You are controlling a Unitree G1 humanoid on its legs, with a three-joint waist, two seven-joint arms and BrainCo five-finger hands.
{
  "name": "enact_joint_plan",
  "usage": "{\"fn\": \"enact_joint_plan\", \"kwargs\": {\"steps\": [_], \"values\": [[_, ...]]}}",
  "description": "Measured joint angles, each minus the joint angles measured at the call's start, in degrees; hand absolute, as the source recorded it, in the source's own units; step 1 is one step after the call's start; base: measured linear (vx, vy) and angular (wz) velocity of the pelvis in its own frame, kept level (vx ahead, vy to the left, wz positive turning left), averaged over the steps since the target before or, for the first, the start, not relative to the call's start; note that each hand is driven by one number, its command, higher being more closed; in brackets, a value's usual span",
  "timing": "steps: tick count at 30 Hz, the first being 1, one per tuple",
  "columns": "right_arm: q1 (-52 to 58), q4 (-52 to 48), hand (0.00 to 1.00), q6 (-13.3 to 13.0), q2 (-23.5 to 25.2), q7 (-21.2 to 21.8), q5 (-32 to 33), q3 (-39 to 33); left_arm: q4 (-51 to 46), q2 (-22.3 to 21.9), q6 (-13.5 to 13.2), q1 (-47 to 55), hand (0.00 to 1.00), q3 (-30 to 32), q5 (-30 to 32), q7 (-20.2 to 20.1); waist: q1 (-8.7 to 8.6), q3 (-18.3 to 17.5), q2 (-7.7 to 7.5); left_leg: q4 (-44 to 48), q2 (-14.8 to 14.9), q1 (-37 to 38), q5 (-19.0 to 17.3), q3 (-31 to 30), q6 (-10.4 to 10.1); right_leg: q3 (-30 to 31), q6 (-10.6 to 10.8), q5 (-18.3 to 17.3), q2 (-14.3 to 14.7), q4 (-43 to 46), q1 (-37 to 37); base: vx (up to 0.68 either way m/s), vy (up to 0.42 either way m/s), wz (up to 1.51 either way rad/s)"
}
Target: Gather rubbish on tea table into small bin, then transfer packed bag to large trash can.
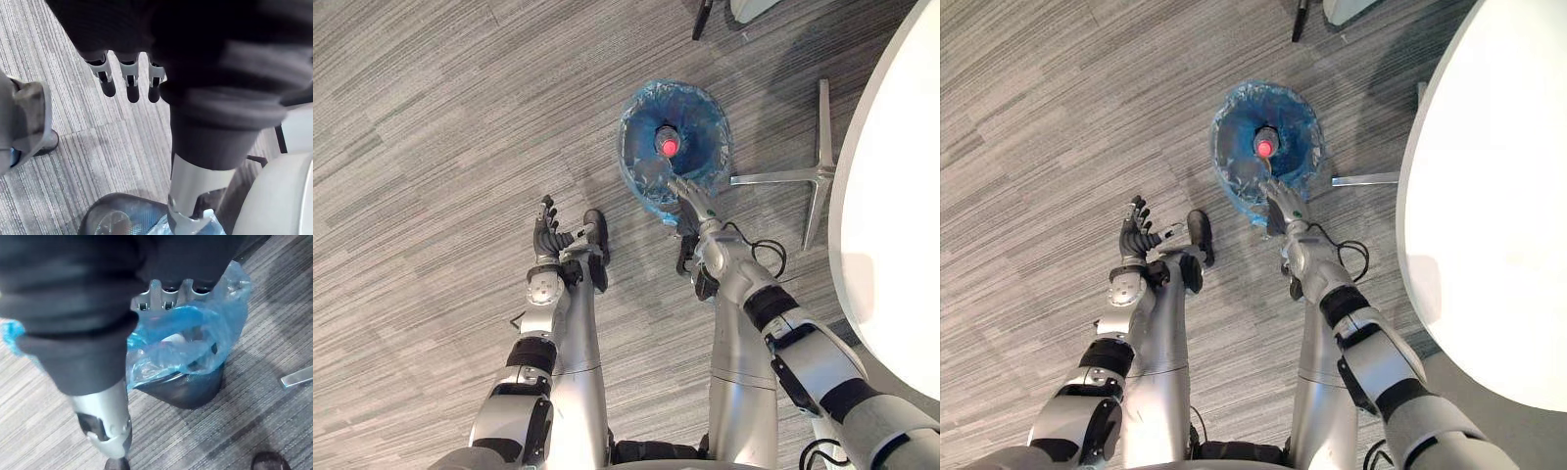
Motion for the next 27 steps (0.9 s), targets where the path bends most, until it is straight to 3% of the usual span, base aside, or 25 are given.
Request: {"fn": "enact_joint_plan", "kwargs": {"steps": [12, 13, 27], "values": [[-2.28, 3.94, 0.0, 2.56, 1.52, -1.11, 2.12, -2.34, -2.54, 0.07, -0.47, -0.44, 0.0, -0.91, -1.49, 0.0, 0.5, -0.01, 0.08, 0.24, -1.24, -3.02, 0.12, -1.08, -0.15, -0.92, -0.5, -1.3, -1.15, 1.72, -2.77, 0.0, 0.016, 0.08], [-2.56, 3.94, 1.0, 2.56, 1.66, -1.12, 2.46, -2.34, -2.73, 0.03, -0.47, -0.59, 0.0, -0.95, -1.9, 0.0, 0.77, -0.02, 0.08, 0.43, -1.25, -3.35, 0.13, -1.27, -0.15, -1.08, -0.58, -1.45, -1.17, 1.91, -2.96, 0.01, 0.013, 0.06], [-4.35, 3.2, 1.0, 1.21, 4.31, -1.26, 10.75, -1.95, -3.24, 0.0, -0.4, -0.79, 0.0, -0.9, -2.79, 0.02, 1.66, -0.09, 0.28, 1.18, -2.18, -4.44, 0.18, -2.51, -0.29, -2.01, -0.83, -2.86, -2.2, 3.68, -3.62, 0.0, 0.014, 0.06]]}}
